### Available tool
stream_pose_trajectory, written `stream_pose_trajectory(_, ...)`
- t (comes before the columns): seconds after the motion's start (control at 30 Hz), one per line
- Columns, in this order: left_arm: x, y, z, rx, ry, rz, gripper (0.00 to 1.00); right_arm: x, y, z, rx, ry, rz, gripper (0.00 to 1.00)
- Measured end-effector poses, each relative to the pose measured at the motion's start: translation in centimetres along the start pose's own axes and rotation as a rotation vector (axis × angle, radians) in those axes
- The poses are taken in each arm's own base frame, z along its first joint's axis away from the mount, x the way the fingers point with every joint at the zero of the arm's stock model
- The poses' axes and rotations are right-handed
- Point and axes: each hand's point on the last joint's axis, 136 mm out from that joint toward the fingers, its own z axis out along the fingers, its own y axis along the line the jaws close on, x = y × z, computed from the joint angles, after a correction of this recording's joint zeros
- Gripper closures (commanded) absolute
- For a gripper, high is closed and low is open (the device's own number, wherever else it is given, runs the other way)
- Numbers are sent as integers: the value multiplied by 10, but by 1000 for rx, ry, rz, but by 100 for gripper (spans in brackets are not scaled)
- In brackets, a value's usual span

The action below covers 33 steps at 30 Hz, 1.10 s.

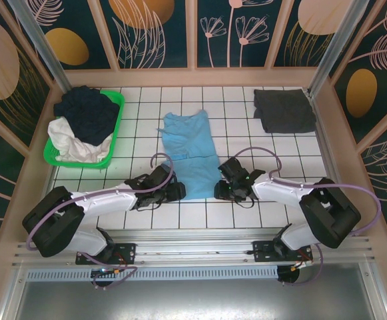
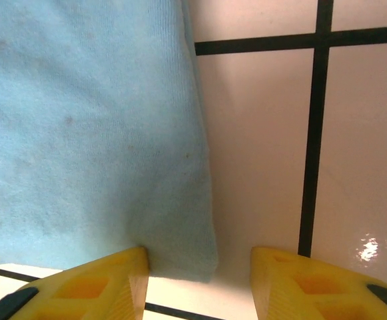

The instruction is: Fold and stack the t-shirts

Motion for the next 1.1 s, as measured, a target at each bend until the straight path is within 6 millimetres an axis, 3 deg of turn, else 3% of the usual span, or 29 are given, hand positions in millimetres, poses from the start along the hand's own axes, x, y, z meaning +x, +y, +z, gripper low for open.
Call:
stream_pose_trajectory(0.17,4,1,5,1,11,-16,50,0,-1,1,25,21,0,57)
stream_pose_trajectory(0.4,9,9,6,-25,26,-18,44,0,-1,1,55,27,-23,58)
stream_pose_trajectory(0.63,12,8,6,-29,28,-8,48,0,1,1,71,29,-44,57)
stream_pose_trajectory(0.77,15,9,6,-31,34,-12,61,0,1,1,70,31,-49,58)
stream_pose_trajectory(0.93,19,11,6,-32,48,-20,86,-1,3,2,65,26,-63,75)
stream_pose_trajectory(1.1,18,7,1,-13,43,-11,96,-13,24,6,-19,-16,-73,92)
